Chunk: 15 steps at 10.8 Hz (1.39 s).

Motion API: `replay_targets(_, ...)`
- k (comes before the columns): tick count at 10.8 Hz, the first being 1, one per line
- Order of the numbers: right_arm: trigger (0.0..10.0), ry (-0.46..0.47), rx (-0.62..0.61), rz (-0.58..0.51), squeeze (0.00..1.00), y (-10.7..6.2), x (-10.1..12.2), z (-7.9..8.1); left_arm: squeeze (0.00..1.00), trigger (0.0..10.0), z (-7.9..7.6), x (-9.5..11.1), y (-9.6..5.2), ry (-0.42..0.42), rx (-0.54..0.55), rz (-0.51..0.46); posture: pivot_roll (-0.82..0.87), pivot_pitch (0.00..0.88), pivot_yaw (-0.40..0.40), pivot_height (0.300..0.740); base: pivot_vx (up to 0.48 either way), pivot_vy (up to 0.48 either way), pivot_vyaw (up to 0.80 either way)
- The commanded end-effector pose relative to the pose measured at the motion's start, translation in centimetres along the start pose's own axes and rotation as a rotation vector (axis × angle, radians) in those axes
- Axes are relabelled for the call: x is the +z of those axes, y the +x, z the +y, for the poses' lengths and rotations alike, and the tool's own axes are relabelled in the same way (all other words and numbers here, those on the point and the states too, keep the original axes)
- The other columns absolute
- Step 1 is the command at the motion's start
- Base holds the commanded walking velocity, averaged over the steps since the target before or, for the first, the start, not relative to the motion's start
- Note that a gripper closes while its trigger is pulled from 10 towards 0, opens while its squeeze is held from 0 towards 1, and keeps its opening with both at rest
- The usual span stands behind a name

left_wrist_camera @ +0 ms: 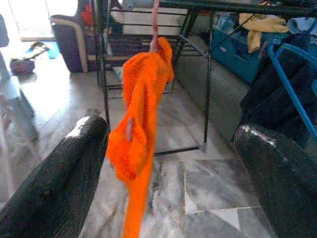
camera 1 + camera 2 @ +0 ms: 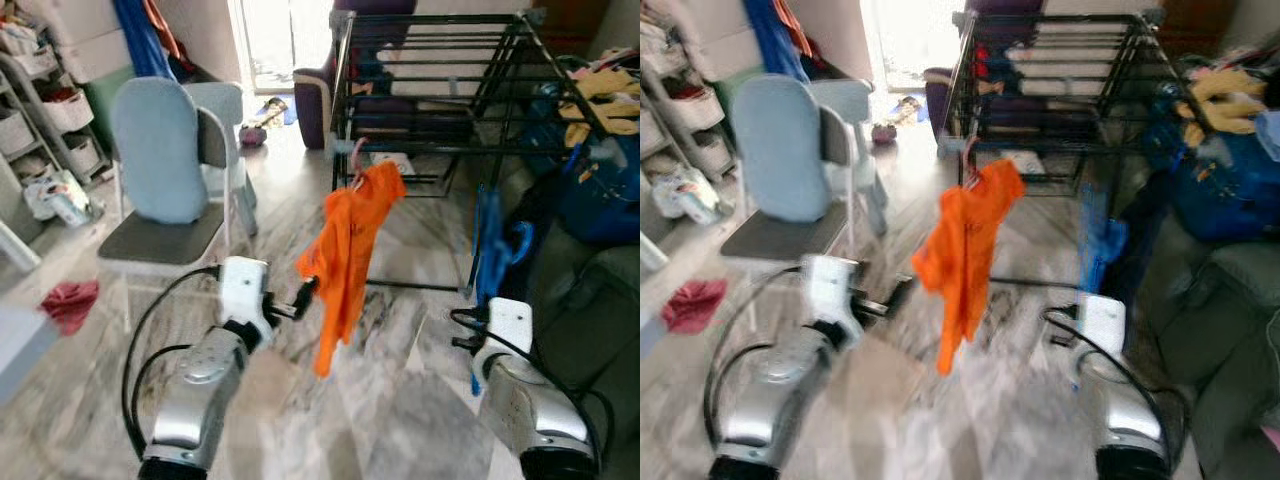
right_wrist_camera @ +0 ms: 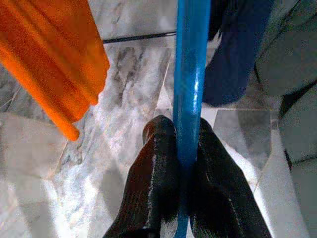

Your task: Hang hanger

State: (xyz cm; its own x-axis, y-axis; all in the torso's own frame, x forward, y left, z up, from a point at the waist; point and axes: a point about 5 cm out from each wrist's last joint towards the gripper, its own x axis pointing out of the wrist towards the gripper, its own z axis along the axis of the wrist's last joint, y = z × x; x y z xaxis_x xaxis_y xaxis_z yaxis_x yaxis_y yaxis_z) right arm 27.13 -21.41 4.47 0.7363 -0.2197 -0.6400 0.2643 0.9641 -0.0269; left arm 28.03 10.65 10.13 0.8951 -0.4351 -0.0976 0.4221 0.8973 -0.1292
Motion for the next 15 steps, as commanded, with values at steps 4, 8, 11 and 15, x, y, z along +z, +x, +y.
replay_targets(4,10.0,-0.007,0.025,0.001,0.00,0.2,0.5,0.5,0.00,10.0,0.3,0.0,-0.4,0.016,-0.010,0.023,-0.14,0.000,0.015,0.740,0.480,0.000,0.00)
replay_targets(8,10.0,-0.032,0.046,0.003,0.00,0.4,0.8,0.6,0.00,10.0,0.2,-0.2,-0.5,0.010,-0.022,0.037,-0.14,0.000,0.013,0.740,0.480,0.000,0.00)
replay_targets(11,10.0,-0.061,0.075,-0.009,0.00,0.5,1.4,0.8,0.00,10.0,0.1,-0.1,-0.4,-0.001,-0.021,0.035,-0.14,0.000,0.014,0.740,0.427,0.000,0.00)
replay_targets(15,10.0,-0.076,0.055,-0.046,0.00,1.0,2.9,-0.2,0.00,10.0,0.1,-0.5,-0.4,-0.004,-0.007,0.054,-0.14,0.000,0.010,0.740,0.000,0.000,0.00)
